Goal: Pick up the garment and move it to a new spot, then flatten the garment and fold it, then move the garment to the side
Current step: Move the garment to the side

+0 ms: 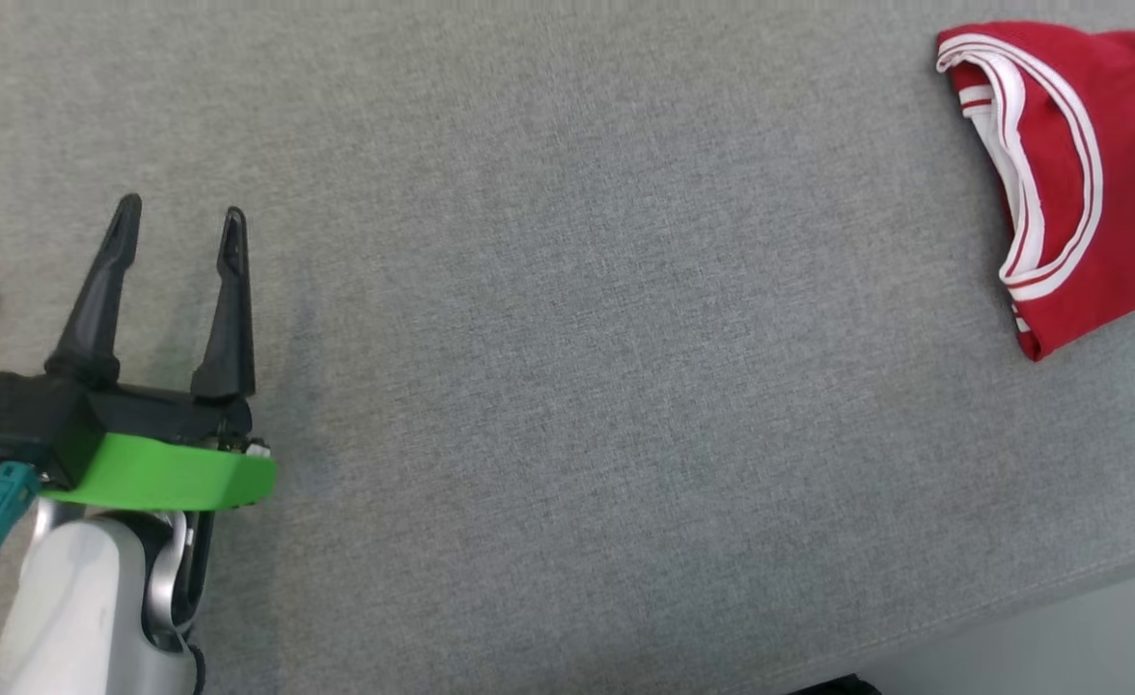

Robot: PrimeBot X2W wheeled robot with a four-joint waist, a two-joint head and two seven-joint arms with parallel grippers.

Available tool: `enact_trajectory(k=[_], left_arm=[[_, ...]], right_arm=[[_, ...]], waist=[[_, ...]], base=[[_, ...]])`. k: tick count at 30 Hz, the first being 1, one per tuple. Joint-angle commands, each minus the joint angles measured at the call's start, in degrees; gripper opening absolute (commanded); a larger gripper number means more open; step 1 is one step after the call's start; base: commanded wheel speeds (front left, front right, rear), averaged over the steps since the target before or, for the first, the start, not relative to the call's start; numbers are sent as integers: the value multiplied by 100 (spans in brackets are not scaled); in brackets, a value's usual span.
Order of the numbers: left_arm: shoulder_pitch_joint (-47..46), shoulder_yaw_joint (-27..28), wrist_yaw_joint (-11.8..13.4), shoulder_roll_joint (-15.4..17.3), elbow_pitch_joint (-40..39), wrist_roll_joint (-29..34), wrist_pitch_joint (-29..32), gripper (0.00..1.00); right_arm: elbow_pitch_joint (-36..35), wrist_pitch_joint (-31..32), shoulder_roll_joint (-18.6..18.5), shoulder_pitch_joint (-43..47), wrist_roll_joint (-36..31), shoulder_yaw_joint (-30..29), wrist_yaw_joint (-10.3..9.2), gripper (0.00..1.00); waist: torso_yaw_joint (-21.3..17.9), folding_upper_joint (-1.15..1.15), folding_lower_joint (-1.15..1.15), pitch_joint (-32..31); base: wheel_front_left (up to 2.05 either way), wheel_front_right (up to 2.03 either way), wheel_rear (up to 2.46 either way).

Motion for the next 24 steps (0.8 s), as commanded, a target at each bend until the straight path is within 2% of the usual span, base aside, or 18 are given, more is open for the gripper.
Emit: enact_trajectory(k=[1,9,13,19,24], left_arm=[[137,38,47,-37,80,-31,-79,100],[694,270,229,-226,549,-262,-278,100],[1045,345,291,-317,712,-341,-309,100],[1455,347,332,-423,819,-412,-335,100],[1639,284,310,-449,851,-442,-329,100]], right_arm=[[-196,-22,14,85,-130,-113,1,100],[-1594,-21,354,1098,-671,-755,1,100],[-2281,-21,598,1758,-877,-829,1,100],[-3174,-22,761,2681,-1139,-1126,1,100],[-4038,-22,864,3560,-1495,-1591,1,100]], waist=[[122,0,-1,-603],[325,0,-1,-1875],[383,0,-1,-2420],[537,0,-1,-2905],[714,0,-1,-3047]], base=[[0,0,0],[0,0,0],[0,0,0],[0,0,0],[0,0,0]])
